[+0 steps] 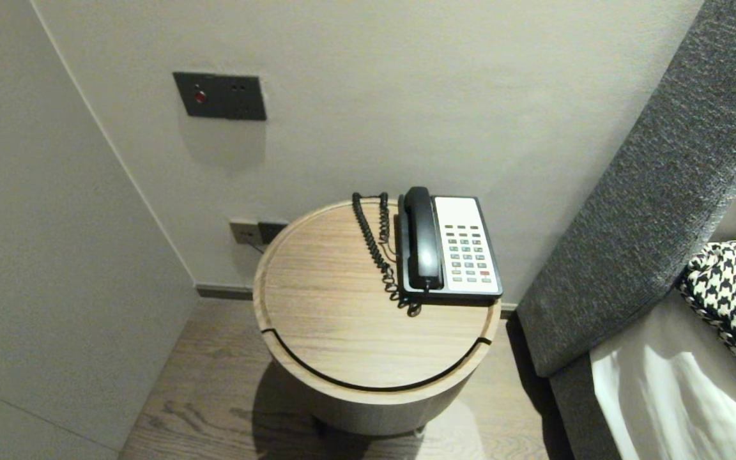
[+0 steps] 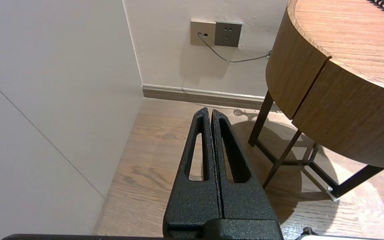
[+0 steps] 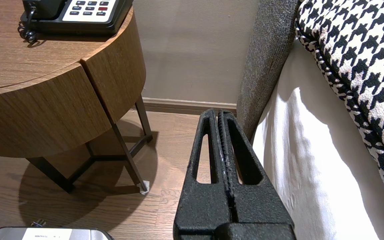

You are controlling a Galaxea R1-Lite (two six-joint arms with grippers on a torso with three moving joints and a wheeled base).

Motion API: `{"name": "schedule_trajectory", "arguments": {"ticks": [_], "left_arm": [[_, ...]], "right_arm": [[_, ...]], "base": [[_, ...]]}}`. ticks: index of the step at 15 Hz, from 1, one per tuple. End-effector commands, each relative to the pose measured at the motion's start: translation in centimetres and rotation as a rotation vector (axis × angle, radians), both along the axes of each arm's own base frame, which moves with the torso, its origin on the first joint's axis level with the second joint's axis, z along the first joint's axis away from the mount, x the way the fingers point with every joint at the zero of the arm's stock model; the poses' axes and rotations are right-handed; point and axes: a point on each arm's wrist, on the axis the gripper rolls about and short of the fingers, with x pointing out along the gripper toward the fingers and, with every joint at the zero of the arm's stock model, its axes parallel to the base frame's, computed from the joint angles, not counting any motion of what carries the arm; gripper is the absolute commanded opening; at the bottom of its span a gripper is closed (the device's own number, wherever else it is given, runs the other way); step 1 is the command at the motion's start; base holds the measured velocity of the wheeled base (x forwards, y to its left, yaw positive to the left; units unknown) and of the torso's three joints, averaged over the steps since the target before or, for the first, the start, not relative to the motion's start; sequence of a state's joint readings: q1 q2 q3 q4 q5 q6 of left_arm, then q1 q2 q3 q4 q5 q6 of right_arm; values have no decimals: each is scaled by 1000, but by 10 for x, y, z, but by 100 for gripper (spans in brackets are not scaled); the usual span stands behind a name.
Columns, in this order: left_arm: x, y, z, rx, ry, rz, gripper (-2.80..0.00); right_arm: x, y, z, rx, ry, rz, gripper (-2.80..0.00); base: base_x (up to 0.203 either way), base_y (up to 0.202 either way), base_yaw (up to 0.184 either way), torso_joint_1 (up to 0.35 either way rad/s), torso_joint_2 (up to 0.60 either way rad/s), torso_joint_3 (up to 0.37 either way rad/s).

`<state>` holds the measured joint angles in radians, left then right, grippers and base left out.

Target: Open the nightstand drawer

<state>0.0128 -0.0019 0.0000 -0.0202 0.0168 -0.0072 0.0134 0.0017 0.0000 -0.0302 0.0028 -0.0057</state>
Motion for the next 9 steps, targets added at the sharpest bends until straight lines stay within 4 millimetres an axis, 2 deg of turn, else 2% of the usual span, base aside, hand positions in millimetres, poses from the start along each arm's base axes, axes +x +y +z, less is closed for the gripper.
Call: {"name": "schedule_trajectory", "arguments": {"ticks": [1, 9], "left_arm": [[0, 0, 0, 0, 1, 1, -280], [0, 0, 0, 0, 0, 1, -280]], "right_arm": [[1, 0, -3, -1, 12, 1, -280], [1, 0, -3, -1, 12, 1, -280]], "base": [[0, 0, 0, 0, 0, 0], [0, 0, 0, 0, 0, 0]]}}
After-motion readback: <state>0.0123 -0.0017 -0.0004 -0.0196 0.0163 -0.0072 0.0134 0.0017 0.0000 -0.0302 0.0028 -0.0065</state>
